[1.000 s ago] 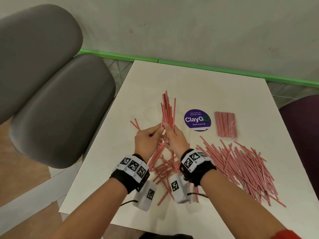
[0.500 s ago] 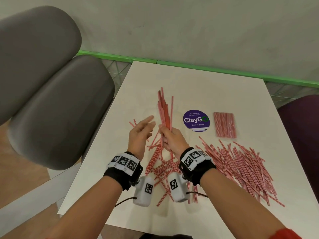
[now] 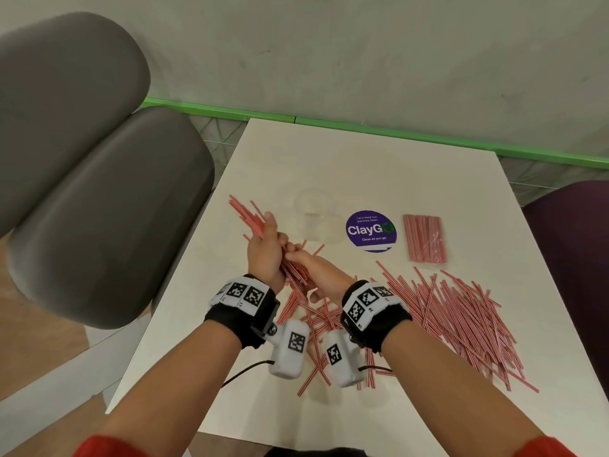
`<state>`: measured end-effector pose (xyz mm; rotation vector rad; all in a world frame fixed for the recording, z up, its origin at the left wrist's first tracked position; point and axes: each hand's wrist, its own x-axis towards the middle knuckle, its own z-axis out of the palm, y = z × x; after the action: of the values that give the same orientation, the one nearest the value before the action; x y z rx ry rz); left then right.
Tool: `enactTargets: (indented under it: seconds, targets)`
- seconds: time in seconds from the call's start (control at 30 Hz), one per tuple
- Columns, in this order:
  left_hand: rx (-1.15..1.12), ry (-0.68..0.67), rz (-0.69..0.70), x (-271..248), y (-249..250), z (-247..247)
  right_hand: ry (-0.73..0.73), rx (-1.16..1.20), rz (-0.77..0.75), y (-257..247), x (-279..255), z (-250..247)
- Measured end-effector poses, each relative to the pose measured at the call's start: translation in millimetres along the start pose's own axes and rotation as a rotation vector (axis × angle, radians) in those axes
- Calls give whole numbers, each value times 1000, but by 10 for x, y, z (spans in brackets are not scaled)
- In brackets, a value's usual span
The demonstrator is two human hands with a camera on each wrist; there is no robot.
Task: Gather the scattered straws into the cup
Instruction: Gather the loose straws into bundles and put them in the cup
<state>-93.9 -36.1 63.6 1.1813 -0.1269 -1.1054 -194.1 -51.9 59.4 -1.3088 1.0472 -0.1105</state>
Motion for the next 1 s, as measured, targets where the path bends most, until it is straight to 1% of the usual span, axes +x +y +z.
enactTargets:
  seconds: [0.07, 0.1, 0.17, 0.23, 0.3, 0.33, 0.4, 0.53, 0.6, 0.7, 0.8, 0.87, 0.93, 1.0]
  targets:
    - [-63, 90, 65, 62, 56, -16, -10, 111, 32, 54, 1, 8]
    - [-72, 114, 92, 90, 71, -28, -5, 205, 47, 82, -4, 25]
    - [-34, 121, 141, 119, 84, -73, -4, 462, 87, 95, 6, 104]
    - [116, 80, 159, 106, 36, -71, 24, 664, 102, 67, 22, 142]
    - [289, 22, 152, 67, -20, -44, 106, 714, 93, 19, 31, 125]
    - [331, 1, 146, 44, -34, -36, 135, 694, 86, 7, 34, 112]
    - [336, -19, 116, 19, -55, -28, 144, 574, 63, 11, 30, 79]
    - [301, -5, 49, -13, -59, -61, 61, 211, -8, 61, 11, 90]
    - [303, -30, 39, -40, -57, -72, 35, 103, -21, 77, 4, 108]
    - [258, -99, 27, -63, -81, -85, 3, 7, -12, 79, -11, 72]
    - [211, -167, -2, -72, -101, -115, -62, -24, 9, 59, -22, 7]
    - [206, -200, -11, -81, -96, -118, -80, -54, -15, 57, -29, -30]
    - [182, -207, -14, -75, -85, -123, -82, -88, -52, 54, -33, -50]
    - [186, -182, -15, -63, -66, -127, -40, -53, -74, 62, -17, -41]
